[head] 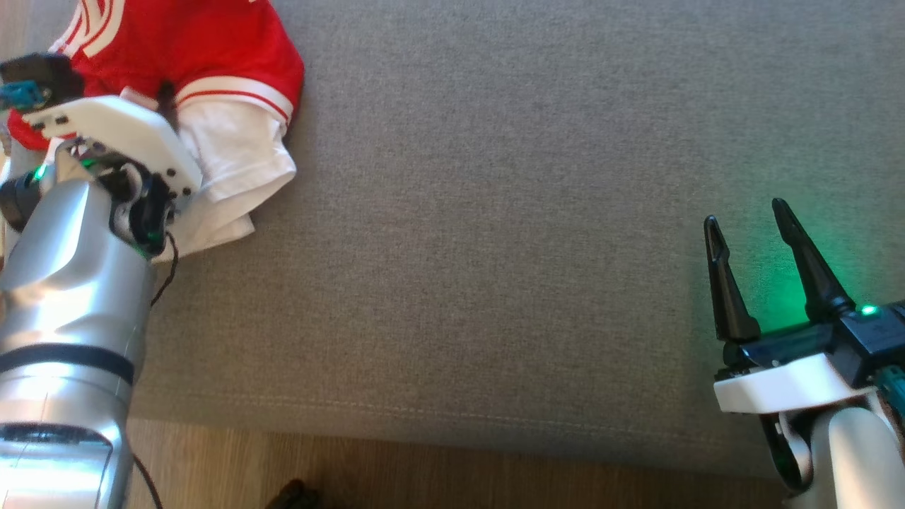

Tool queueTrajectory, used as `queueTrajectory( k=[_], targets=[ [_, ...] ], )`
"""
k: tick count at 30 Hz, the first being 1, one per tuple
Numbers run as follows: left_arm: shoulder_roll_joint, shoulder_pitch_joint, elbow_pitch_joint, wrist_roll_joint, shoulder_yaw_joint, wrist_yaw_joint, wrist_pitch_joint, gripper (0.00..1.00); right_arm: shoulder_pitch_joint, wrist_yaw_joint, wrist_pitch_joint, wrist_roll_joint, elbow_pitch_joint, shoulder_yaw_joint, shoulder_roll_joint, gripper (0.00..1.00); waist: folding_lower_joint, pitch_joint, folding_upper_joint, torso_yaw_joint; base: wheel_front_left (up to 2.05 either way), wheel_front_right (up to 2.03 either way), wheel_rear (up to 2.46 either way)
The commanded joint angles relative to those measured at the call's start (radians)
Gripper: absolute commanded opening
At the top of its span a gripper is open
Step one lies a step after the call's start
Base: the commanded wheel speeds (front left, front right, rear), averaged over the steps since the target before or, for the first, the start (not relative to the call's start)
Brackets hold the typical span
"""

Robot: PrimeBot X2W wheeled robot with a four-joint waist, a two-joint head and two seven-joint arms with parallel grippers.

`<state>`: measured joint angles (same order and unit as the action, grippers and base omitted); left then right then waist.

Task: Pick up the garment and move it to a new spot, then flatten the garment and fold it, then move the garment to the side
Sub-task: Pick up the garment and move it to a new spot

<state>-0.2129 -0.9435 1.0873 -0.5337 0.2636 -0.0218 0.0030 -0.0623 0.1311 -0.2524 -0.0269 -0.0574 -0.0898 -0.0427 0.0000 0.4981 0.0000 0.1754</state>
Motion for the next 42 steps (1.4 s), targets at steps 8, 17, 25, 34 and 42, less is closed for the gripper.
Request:
queueTrajectory(
  k=[8, 17, 25, 34, 42],
  targets=[
    [-0.05, -0.059, 0.009, 0.018, 0.003, -0.03, -0.129, 0.0, -0.027, 0.0, -0.009, 0.03, -0.002, 0.05, -0.008, 1.0, 0.0, -0.051, 0.0, -0.004, 0.0, 0.0, 0.0],
    [-0.082, -0.103, -0.046, 0.036, 0.031, -0.061, -0.181, 0.0, -0.002, 0.0, -0.009, 0.11, 0.051, 0.092, -0.008, 1.0, 0.0, -0.262, 0.0, -0.058, 0.0, 0.0, 0.0],
    [-0.091, -0.103, -0.189, 0.046, 0.07, -0.076, -0.139, 0.0, 0.051, 0.0, -0.009, 0.179, 0.074, 0.121, -0.008, 1.0, 0.0, -0.427, 0.0, -0.149, 0.0, 0.0, 0.0],
    [-0.058, -0.055, -0.468, 0.007, 0.099, -0.072, 0.002, 0.0, 0.05, 0.0, -0.009, 0.214, 0.04, 0.137, -0.008, 1.0, 0.0, -0.465, 0.0, -0.334, 0.0, 0.0, 0.0],
    [-0.009, -0.002, -0.655, -0.012, 0.133, -0.036, 0.078, 0.0, 0.023, 0.0, -0.009, 0.235, -0.012, 0.155, -0.008, 1.0, 0.0, -0.402, 0.0, -0.485, 0.0, 0.0, 0.0]
  ],
)
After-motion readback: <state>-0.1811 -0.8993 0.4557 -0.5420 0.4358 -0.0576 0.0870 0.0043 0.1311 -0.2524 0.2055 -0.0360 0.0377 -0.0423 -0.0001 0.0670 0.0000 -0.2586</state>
